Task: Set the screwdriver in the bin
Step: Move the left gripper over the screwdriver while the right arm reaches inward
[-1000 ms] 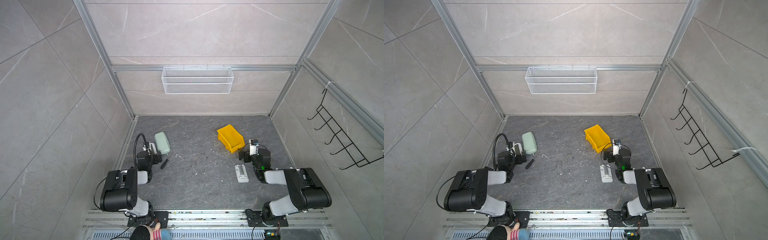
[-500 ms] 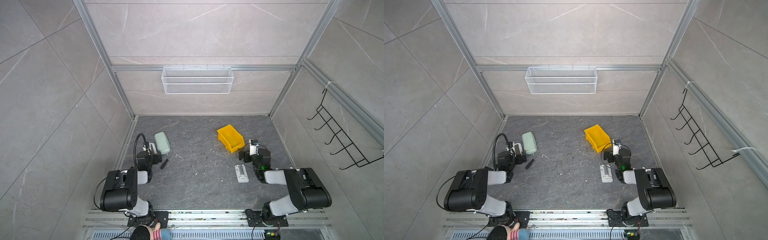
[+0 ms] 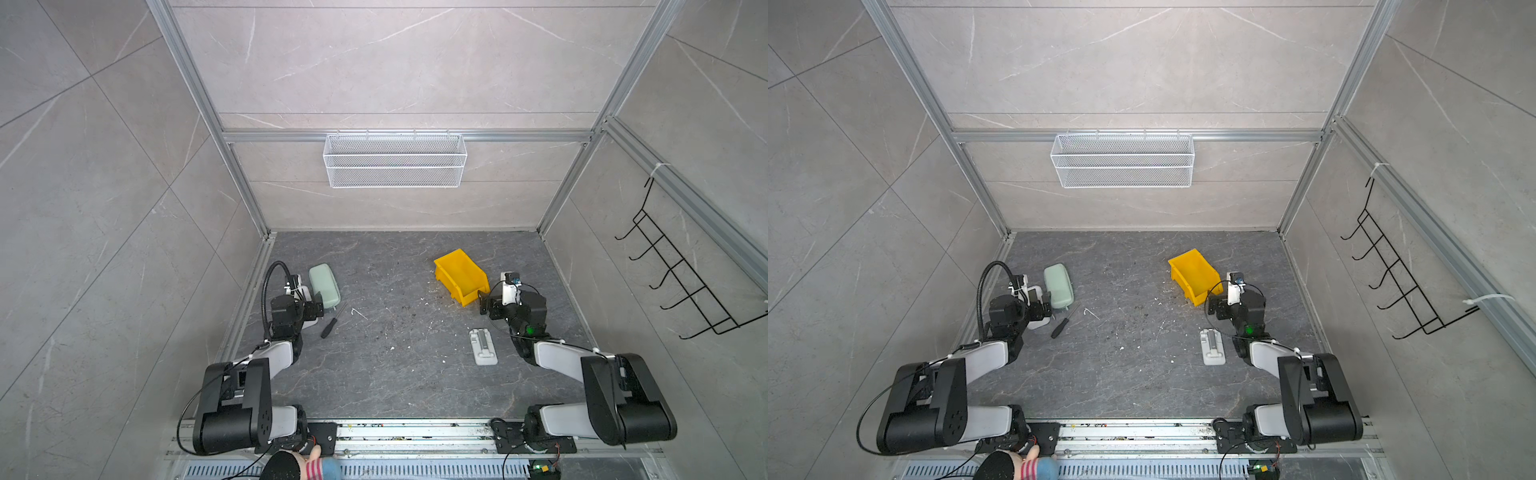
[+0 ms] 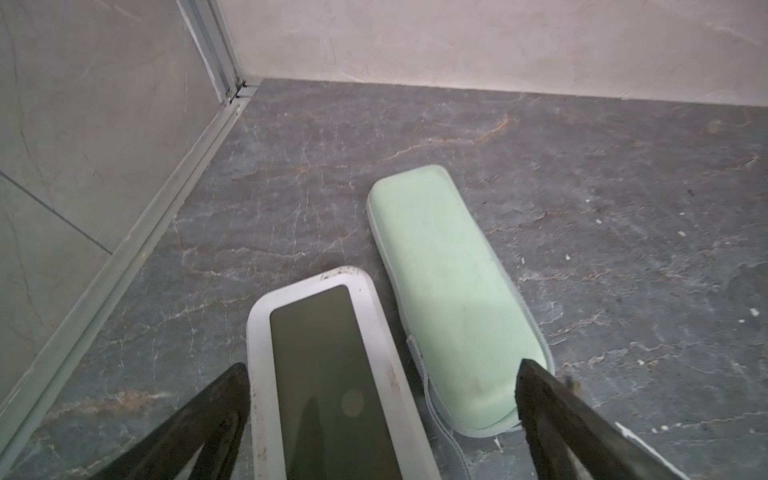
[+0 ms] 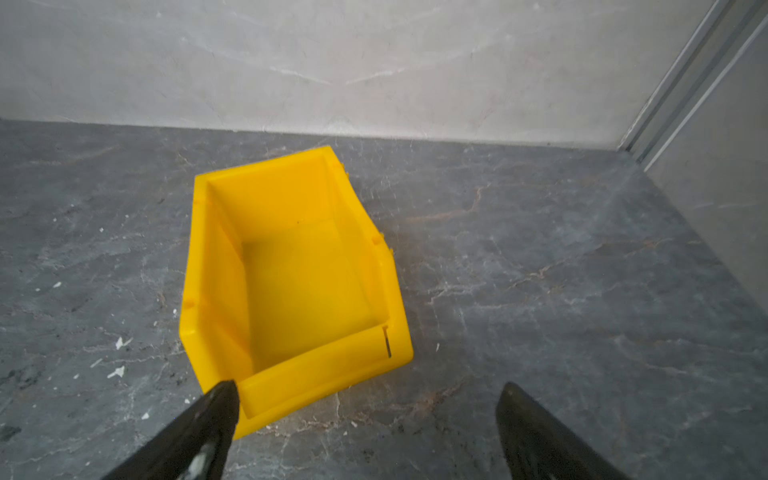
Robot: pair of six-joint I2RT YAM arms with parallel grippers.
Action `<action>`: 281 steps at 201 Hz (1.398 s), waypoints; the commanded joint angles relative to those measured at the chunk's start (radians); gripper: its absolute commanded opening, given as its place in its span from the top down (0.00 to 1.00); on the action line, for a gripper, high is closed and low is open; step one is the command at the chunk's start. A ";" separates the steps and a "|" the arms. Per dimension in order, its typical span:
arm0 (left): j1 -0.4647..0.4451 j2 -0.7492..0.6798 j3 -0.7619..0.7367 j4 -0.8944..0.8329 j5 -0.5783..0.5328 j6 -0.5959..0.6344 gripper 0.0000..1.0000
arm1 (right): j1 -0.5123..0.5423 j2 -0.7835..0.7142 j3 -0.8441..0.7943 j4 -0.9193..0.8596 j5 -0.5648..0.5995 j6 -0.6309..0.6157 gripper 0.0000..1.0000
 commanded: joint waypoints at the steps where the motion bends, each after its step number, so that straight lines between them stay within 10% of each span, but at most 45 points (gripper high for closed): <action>1: -0.016 -0.082 0.042 -0.117 0.053 0.044 0.00 | 0.000 -0.073 0.025 -0.107 -0.020 -0.021 0.01; 147: -0.186 -0.314 0.360 -1.004 0.007 0.177 0.00 | 0.184 -0.464 0.201 -0.653 -0.177 -0.082 0.01; 281: -0.246 0.075 0.569 -1.268 -0.038 0.151 0.04 | 0.566 -0.388 0.326 -0.710 -0.131 -0.108 0.01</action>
